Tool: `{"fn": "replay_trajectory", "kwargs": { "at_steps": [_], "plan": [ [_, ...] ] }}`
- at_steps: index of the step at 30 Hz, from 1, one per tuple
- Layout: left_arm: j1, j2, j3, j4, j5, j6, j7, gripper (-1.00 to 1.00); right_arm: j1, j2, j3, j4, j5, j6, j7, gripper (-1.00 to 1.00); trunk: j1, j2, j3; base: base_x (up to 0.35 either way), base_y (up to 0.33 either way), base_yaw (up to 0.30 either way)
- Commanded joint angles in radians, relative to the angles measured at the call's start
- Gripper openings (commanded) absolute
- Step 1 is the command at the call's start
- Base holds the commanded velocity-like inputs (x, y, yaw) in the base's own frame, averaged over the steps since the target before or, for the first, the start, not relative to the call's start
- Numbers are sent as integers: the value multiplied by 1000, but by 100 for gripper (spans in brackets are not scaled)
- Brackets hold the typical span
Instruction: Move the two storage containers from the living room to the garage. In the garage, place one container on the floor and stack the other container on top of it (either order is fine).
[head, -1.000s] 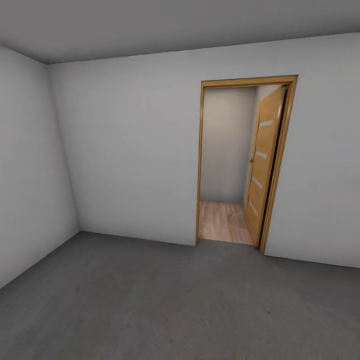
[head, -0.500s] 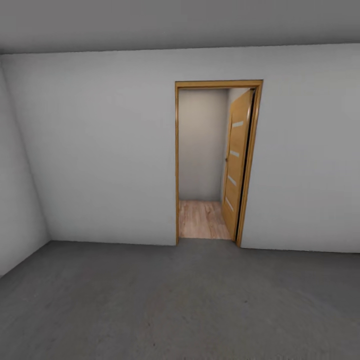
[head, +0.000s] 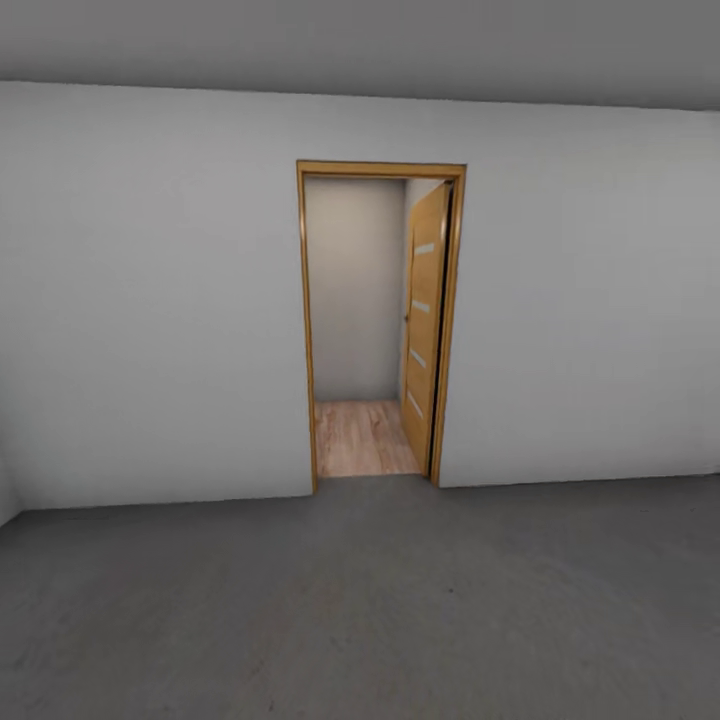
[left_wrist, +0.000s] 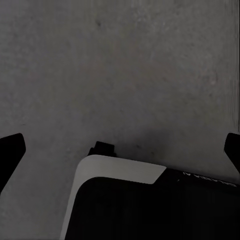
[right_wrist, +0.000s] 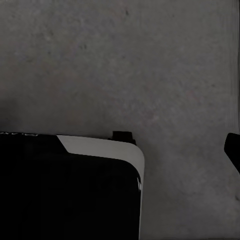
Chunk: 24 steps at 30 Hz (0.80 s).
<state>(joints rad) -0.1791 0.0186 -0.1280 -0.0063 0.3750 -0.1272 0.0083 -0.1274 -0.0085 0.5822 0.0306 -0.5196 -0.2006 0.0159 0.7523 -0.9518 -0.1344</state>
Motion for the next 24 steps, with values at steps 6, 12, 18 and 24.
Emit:
{"fn": "replay_trajectory", "kwargs": {
  "at_steps": [6,12,18,24],
  "plan": [
    [0,0,-8,0,9,4,1,100,-1,0,8,3,-7,-5,-2,100,0,-1,-1,270,0,-193],
    [0,0,-8,0,9,7,2,100,-1,-1,10,3,2,-4,-3,100,0,-1,-1,317,0,-22],
    [0,0,-8,0,9,8,2,100,-1,0,10,3,4,-1,-2,100,0,-1,-1,321,0,-1],
    [0,0,-8,0,9,8,2,100,-1,1,10,3,4,1,-2,100,0,-1,-1,321,0,0]
  ]
}}
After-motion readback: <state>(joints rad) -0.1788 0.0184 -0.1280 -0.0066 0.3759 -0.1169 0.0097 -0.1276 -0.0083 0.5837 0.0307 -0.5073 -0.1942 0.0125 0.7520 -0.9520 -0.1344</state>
